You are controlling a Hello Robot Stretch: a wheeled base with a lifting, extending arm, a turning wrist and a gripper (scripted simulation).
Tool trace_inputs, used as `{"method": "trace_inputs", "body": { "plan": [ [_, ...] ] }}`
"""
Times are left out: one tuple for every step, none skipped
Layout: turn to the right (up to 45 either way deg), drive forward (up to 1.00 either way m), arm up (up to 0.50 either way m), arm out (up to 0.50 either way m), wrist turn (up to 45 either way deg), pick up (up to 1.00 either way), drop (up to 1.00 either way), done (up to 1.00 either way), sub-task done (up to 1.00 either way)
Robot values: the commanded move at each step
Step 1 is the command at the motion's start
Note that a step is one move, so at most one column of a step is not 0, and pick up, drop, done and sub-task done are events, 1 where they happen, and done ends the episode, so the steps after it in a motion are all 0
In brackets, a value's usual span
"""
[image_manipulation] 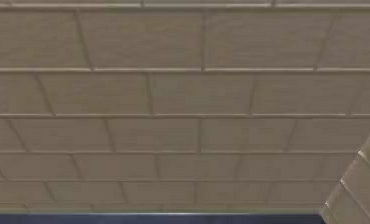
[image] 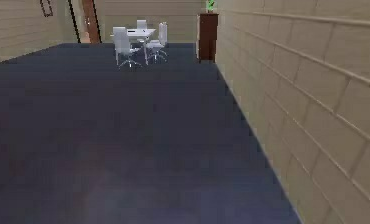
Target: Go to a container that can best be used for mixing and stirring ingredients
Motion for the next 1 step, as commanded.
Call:
{"method": "trace_inputs", "body": {
  "plan": [
    [-24.0,0.00,0.00,0.00,0.0,0.00,0.00,0.00,0.00]
  ]
}}
